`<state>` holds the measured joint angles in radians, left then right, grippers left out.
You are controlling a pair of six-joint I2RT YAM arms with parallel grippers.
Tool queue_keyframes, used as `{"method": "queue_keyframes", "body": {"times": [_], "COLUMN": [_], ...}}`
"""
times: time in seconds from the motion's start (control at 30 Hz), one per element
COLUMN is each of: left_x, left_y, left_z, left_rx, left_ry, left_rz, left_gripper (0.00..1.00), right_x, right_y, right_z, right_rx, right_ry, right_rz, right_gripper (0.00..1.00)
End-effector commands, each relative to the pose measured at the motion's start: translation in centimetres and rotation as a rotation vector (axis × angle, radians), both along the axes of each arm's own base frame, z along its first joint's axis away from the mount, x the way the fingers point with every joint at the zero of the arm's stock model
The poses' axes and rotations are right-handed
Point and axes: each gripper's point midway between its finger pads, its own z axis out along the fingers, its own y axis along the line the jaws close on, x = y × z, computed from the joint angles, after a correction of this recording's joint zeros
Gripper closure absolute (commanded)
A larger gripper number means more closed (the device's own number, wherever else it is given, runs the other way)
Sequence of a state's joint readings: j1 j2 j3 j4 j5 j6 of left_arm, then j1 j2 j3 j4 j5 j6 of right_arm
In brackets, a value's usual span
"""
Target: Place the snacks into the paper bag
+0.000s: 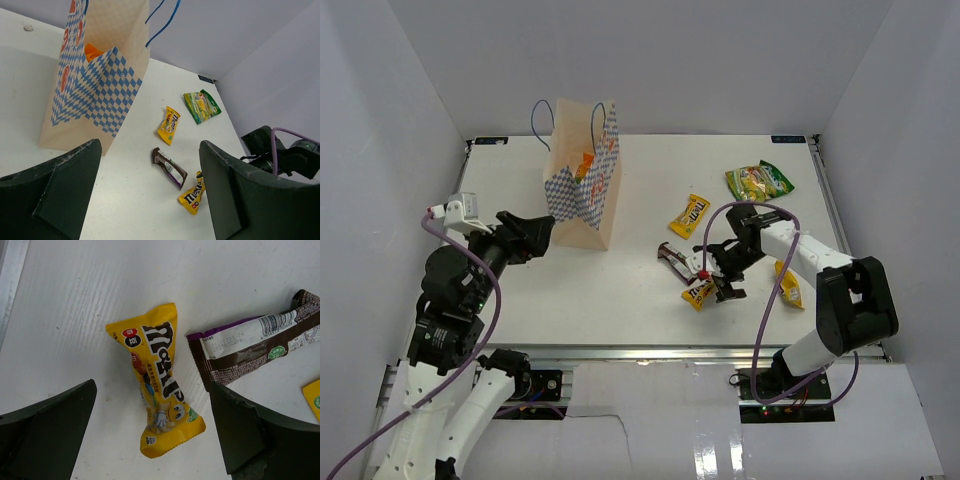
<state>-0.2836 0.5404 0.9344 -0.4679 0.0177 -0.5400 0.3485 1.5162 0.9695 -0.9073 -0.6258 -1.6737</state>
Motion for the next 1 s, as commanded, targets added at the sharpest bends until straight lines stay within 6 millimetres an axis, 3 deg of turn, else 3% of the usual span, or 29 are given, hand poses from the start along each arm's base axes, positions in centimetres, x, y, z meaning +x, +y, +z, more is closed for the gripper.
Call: {"method": "queue_keyframes", "body": {"times": [0.0,0.37,0.63,0.77,0.87,0.9,0.97], "left_x": [-0.2,-0.5,-0.3,-0.7,-1.0,-1.1,-1.4], "left_y": [0.6,0.5,-0.1,-1.0,-2.1,-2.4,-3.2], "left_z": [-1.8,-3.3,-4.9,-5.3,-6.2,-6.4,-7.2], "left_rx": [-0.047,-0.08,-0.105,-0.118,-0.141,-0.15,-0.169], "left_ry": [0.076,0.117,0.165,0.166,0.165,0.165,0.174], "left_rz": [0.046,0.052,0.036,-0.019,-0.082,-0.099,-0.145], "left_gripper": [0.11,0.11,0.11,0.11,0.11,0.11,0.11], "right_x": [1.6,-1.1,-1.7,-2.0,-0.7,0.6,1.4], "right_y": [0.5,0.8,0.9,2.2,4.7,6.4,8.4], "right_z": [-0.7,-3.9,-3.2,0.0,5.0,8.5,12.5], "right_rx": [-0.035,-0.114,-0.095,-0.017,0.113,0.193,0.294], "right_ry": [-0.075,0.018,0.031,0.05,0.031,0.025,0.04], "right_rz": [0.002,0.026,0.028,0.042,0.021,-0.011,-0.029], "right_gripper": [0.0,0.42,0.65,0.71,0.75,0.75,0.79]}}
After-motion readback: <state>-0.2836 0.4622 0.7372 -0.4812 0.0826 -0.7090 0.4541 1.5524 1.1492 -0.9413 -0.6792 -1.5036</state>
